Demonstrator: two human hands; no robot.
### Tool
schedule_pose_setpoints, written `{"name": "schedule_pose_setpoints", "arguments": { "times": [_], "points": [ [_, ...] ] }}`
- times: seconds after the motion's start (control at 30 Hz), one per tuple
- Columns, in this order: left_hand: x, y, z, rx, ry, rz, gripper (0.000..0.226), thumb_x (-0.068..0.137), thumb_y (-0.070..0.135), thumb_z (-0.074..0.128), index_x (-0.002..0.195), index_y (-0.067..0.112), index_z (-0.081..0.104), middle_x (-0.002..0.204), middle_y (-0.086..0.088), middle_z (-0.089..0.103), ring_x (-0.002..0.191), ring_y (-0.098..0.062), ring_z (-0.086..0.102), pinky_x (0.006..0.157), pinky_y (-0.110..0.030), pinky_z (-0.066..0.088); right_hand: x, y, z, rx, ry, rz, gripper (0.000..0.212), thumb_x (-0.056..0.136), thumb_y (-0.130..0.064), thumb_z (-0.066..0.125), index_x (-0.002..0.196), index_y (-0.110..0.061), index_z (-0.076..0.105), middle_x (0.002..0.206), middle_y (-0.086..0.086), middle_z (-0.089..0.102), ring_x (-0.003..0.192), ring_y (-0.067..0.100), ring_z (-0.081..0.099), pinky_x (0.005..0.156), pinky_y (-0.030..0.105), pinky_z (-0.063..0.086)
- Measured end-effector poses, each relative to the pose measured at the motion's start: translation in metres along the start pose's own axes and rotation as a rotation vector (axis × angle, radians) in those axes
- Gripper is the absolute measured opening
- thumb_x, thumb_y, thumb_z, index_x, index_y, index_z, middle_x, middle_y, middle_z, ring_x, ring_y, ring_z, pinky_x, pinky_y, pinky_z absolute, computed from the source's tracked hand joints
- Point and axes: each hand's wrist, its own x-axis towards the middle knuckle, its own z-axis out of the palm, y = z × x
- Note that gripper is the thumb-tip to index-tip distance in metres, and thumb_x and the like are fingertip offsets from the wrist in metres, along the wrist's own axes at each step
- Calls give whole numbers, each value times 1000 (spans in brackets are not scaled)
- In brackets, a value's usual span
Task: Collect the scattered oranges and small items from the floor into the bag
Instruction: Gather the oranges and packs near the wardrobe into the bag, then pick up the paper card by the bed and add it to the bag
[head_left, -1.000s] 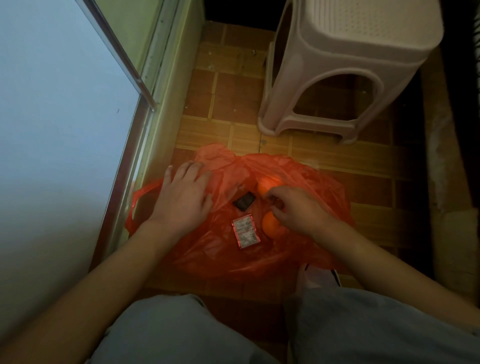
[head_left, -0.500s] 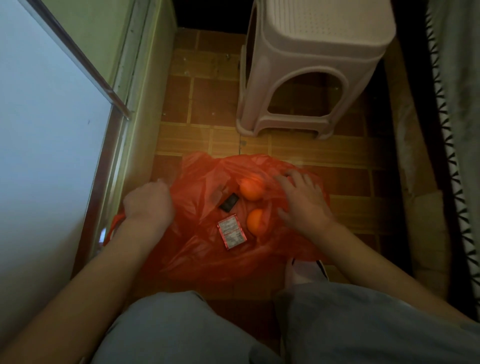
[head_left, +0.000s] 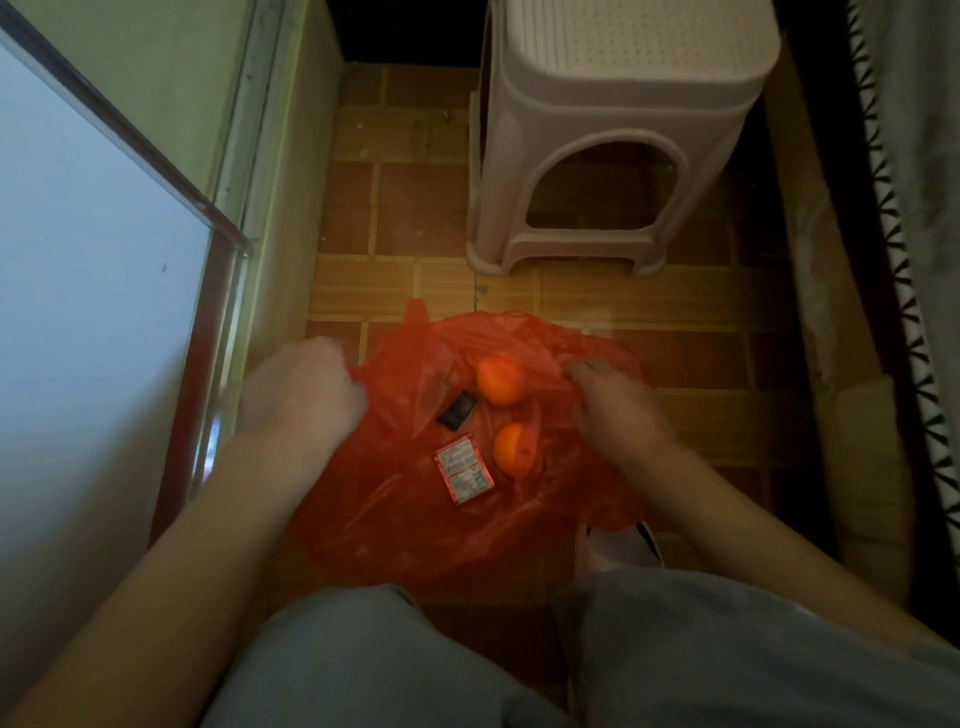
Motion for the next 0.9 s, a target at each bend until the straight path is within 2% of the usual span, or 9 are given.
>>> {"name": "schedule_pose_setpoints", "arguments": {
  "times": [0.2, 0.37, 0.43, 0.5, 0.57, 0.67, 0.73, 0.83, 0.9],
  "points": [
    [-16, 38, -2, -145, 86, 206, 29, 95, 46, 56, 91, 19, 67, 83, -2, 69, 83, -33, 70, 71, -41, 60, 11, -22, -4, 81, 88, -153, 32, 94, -23, 59, 126, -19, 62, 119, 4, 64, 97, 35, 68, 75, 46, 57],
    [-17, 35, 0, -161, 22, 188, 41, 99, 46, 53, 68, 20, 55, 63, 5, 55, 67, -29, 65, 63, -38, 56, 19, -32, -3, 242, 167, -171, 14, 97, -25, 58, 110, -23, 62, 103, 0, 70, 88, 29, 69, 69, 43, 55],
    [-17, 34, -2, -209, 20, 163, 41, 98, 44, 54, 65, 20, 53, 62, 4, 56, 63, -27, 61, 59, -37, 53, 23, -37, -5, 304, 186, -140, 9, 99, -25, 58, 107, -22, 60, 90, 1, 70, 80, 29, 68, 62, 38, 48],
    [-21, 37, -5, -249, 32, 147, 35, 97, 40, 56, 69, 20, 55, 64, 4, 58, 61, -22, 59, 56, -35, 50, 27, -43, -9, 357, 199, -95, 9, 100, -26, 59, 107, -20, 61, 82, 2, 69, 76, 29, 66, 58, 35, 36],
    [-27, 42, -8, -341, 42, 127, 25, 95, 37, 59, 77, 20, 60, 67, 5, 60, 63, -19, 60, 56, -35, 49, 31, -50, -16, 410, 197, -53, 6, 100, -27, 59, 105, -23, 61, 80, -2, 67, 73, 24, 65, 58, 32, 32],
    [-40, 47, -17, -488, 57, 120, 9, 93, 29, 64, 98, 23, 67, 79, 8, 66, 71, -17, 64, 59, -33, 49, 30, -59, -32, 525, 185, -34, 2, 98, -27, 61, 98, -25, 60, 76, -8, 63, 66, 8, 59, 58, 33, 42],
    [-51, 49, -27, -514, 38, 136, 18, 93, 26, 64, 110, 24, 68, 85, 8, 69, 74, -16, 66, 63, -34, 54, 25, -63, -50, 559, 166, -40, 2, 97, -26, 63, 96, -25, 61, 77, -9, 62, 68, 4, 58, 61, 32, 43],
    [-73, 53, -53, -519, 23, 137, 11, 96, 25, 64, 106, 26, 68, 80, 10, 65, 68, -11, 64, 58, -31, 51, 4, -68, -88, 587, 155, -1, 3, 97, -26, 63, 94, -25, 63, 81, -10, 63, 75, 6, 58, 64, 31, 46],
    [-88, 54, -75, -524, 16, 120, 6, 96, 26, 64, 102, 26, 66, 76, 9, 63, 65, -12, 63, 59, -36, 56, -16, -71, -118, 590, 122, 23, 3, 97, -27, 64, 96, -25, 65, 85, -11, 64, 77, 6, 59, 66, 31, 50]
  ]
}}
